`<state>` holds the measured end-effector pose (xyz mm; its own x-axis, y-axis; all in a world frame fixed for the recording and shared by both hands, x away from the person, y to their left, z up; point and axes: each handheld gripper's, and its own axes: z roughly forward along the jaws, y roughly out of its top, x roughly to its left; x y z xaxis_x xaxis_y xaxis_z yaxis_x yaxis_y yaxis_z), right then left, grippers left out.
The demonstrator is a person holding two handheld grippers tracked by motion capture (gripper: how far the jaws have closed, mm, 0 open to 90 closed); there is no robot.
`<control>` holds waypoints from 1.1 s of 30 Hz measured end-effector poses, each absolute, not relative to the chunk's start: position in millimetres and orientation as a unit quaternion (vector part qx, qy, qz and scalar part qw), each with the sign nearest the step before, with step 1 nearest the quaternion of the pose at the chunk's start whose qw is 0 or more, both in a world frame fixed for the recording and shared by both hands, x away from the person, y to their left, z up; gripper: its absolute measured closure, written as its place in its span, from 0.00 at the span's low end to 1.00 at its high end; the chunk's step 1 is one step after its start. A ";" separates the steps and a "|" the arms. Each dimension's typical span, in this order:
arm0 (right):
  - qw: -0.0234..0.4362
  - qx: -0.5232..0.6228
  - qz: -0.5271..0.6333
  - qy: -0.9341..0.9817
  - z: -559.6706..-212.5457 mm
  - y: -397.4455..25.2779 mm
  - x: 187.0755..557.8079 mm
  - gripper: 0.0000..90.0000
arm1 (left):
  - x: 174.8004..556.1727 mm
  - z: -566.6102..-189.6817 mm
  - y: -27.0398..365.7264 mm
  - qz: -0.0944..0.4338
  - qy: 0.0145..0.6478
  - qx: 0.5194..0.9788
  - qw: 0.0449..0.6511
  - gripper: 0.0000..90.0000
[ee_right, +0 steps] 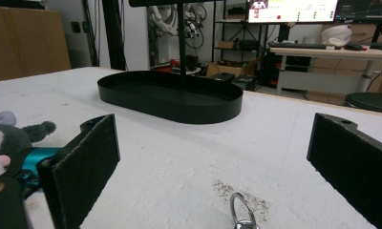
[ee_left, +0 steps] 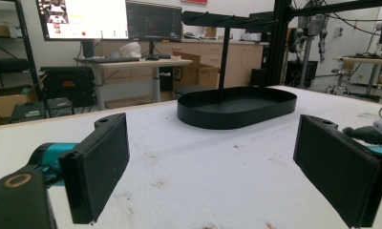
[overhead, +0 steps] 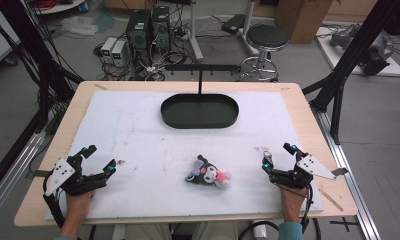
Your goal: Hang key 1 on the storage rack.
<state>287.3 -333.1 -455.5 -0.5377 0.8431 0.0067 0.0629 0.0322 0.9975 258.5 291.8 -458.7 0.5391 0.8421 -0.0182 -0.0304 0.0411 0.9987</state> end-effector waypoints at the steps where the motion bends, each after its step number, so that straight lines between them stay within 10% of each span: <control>1: 0.325 0.354 0.600 0.640 -455.5 -333.1 287.2 0.03 | 258.6 -458.7 292.0 0.341 0.338 0.602 0.638 0.14; 33: 0.296 0.364 0.577 0.669 -434.1 -324.6 291.9 0.03 | 258.6 -458.6 291.9 0.342 0.337 0.603 0.637 0.14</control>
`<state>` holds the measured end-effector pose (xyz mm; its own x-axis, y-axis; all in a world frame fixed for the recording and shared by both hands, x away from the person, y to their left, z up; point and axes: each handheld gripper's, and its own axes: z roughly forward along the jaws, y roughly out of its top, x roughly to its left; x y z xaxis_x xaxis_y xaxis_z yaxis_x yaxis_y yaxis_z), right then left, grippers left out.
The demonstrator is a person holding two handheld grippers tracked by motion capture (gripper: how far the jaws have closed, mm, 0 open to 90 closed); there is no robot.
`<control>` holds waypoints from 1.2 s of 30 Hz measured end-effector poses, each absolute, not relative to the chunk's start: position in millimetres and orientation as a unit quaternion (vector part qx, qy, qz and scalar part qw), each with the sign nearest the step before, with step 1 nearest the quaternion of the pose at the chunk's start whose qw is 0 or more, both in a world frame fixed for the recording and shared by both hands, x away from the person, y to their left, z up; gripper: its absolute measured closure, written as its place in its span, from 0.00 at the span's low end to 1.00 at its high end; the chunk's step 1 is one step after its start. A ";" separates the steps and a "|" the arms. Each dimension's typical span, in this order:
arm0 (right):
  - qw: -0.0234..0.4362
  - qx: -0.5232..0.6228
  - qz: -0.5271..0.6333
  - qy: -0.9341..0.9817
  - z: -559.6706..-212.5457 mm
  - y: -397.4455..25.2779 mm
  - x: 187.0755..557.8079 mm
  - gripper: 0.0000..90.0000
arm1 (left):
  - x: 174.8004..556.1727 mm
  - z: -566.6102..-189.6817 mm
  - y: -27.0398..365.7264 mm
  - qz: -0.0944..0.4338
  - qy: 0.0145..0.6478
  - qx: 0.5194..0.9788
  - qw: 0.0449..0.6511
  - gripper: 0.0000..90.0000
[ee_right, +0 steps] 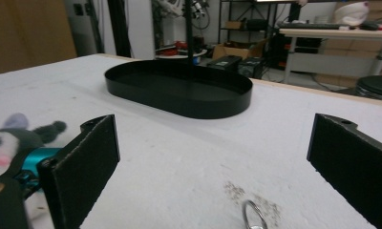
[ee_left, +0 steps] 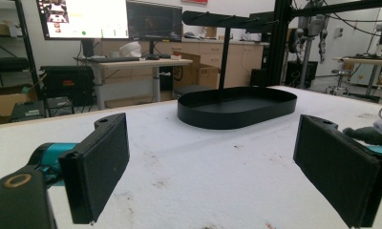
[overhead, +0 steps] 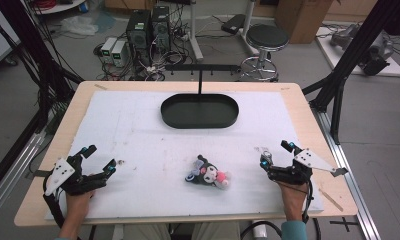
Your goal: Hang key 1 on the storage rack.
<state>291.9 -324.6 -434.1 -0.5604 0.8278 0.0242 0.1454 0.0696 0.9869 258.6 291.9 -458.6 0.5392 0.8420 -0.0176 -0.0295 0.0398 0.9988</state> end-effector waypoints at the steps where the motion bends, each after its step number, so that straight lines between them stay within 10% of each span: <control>1: 0.286 0.358 0.579 0.674 -426.3 -322.4 292.1 0.03 | 258.6 -458.6 291.9 0.342 0.337 0.603 0.638 0.14; 36: 0.118 0.182 0.403 0.889 -355.3 -226.8 309.1 0.04 | 258.5 -458.5 291.8 0.342 0.337 0.603 0.637 0.14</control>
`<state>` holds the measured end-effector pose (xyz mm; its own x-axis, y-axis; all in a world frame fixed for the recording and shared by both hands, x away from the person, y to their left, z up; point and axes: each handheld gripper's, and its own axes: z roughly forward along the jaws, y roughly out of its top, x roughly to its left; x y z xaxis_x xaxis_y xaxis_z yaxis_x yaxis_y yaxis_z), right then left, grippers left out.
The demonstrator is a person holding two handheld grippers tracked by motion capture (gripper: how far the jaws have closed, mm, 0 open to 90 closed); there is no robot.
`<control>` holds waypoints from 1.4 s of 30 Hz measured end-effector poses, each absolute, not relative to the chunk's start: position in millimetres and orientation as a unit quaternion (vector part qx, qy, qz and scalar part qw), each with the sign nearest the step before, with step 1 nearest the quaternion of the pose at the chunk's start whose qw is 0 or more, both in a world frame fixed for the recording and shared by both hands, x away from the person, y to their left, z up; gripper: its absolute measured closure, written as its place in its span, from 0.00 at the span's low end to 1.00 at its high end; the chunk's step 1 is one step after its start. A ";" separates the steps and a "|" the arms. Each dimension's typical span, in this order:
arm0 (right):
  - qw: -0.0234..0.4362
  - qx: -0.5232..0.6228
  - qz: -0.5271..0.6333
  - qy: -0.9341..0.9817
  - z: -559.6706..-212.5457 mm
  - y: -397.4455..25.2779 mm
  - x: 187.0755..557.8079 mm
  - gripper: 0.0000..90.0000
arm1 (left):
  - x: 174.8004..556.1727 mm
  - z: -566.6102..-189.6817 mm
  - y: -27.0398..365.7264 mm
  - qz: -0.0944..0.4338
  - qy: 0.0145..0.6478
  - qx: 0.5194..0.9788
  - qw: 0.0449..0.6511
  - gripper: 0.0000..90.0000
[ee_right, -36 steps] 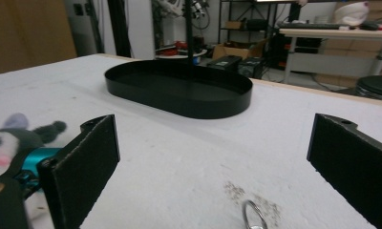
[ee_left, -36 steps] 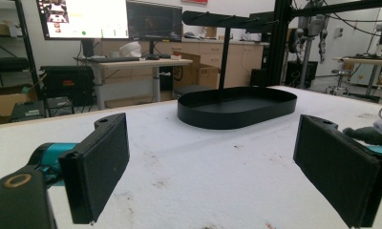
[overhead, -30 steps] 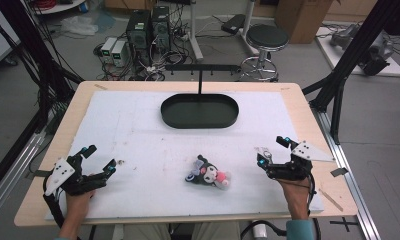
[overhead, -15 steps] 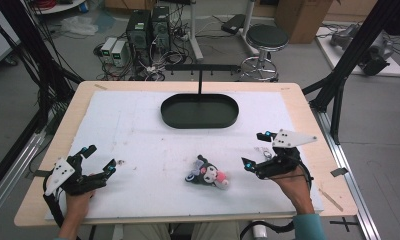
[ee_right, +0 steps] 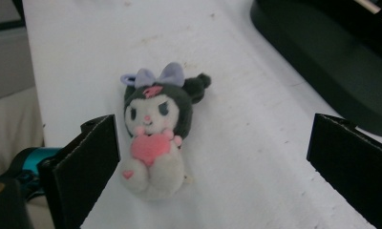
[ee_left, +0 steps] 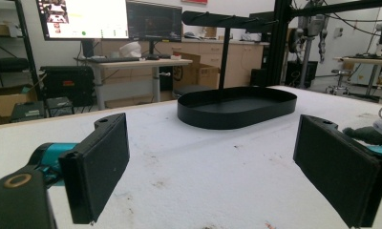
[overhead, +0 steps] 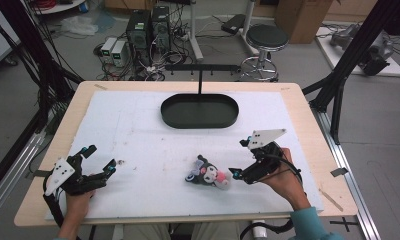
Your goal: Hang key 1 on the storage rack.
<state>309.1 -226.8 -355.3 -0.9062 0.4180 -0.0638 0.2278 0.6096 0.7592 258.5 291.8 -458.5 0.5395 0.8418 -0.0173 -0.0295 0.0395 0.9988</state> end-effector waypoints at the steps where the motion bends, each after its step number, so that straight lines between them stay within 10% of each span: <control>1: 0.116 0.180 0.397 0.893 -356.5 -224.4 309.0 0.03 | 258.5 -458.5 291.8 0.342 0.337 0.603 0.637 0.14; 42: 0.037 0.151 0.235 0.960 -402.5 -170.6 311.3 0.22 | 258.5 -458.6 291.7 0.343 0.336 0.603 0.638 0.14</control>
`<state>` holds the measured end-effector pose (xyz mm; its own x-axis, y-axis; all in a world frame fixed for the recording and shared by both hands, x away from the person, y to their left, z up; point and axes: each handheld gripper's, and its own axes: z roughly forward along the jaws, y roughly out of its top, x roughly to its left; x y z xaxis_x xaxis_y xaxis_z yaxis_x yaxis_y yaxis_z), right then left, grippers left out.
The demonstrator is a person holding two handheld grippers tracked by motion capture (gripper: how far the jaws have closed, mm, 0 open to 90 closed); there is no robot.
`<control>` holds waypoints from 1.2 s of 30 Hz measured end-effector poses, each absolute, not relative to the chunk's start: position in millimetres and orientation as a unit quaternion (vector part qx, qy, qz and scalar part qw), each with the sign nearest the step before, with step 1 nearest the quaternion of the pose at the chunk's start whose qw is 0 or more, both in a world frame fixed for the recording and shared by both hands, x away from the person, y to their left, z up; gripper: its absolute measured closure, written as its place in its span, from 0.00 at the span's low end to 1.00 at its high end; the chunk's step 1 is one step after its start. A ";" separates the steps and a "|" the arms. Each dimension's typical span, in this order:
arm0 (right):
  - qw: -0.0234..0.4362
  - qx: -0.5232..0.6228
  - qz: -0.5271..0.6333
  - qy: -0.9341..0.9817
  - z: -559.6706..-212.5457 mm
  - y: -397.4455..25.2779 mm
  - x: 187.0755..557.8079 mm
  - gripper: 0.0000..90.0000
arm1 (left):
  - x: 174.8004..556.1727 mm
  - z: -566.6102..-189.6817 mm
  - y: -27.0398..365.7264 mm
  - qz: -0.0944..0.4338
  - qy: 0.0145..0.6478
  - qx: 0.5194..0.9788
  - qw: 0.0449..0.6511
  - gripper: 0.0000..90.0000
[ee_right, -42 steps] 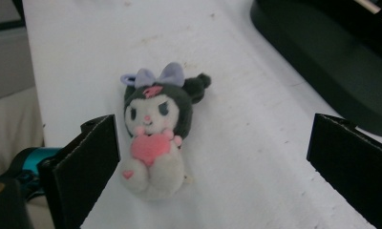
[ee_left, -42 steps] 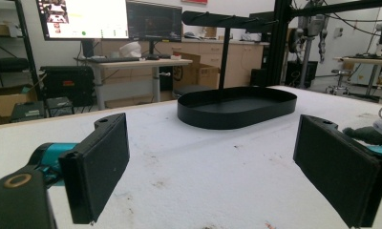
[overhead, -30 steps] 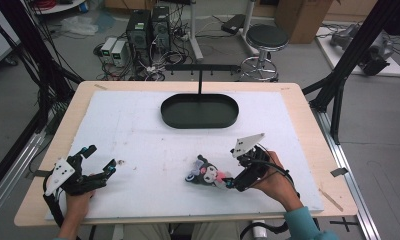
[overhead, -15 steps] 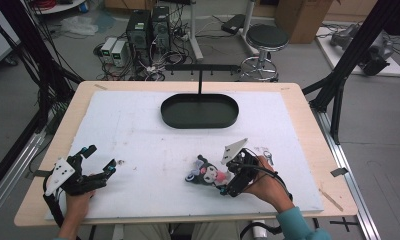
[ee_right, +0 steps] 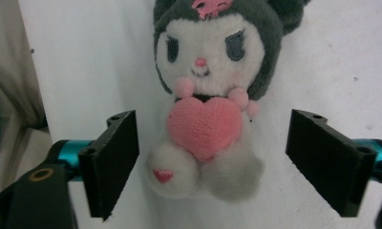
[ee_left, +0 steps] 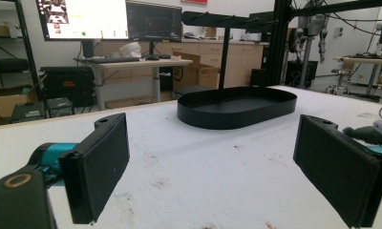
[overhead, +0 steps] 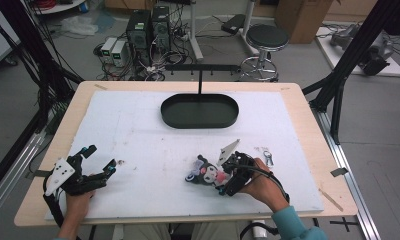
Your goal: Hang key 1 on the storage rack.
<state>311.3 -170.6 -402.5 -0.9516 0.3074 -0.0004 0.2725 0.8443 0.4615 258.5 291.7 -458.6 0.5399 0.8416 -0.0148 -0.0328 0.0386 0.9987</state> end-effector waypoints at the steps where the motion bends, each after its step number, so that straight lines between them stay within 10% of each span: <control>1: 0.037 0.151 0.235 0.960 -402.5 -170.6 311.3 0.22 | 258.4 -458.6 291.7 0.343 0.336 0.602 0.638 0.14; 36: 0.011 0.147 0.226 0.963 -403.0 -170.2 318.1 0.60 | 258.5 -458.6 291.7 0.343 0.336 0.603 0.638 0.14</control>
<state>318.1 -170.2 -403.0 -0.9568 0.2873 0.0452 0.2774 0.8552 0.4379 258.5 291.7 -458.6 0.5390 0.8421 -0.0158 -0.0318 0.0391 0.9987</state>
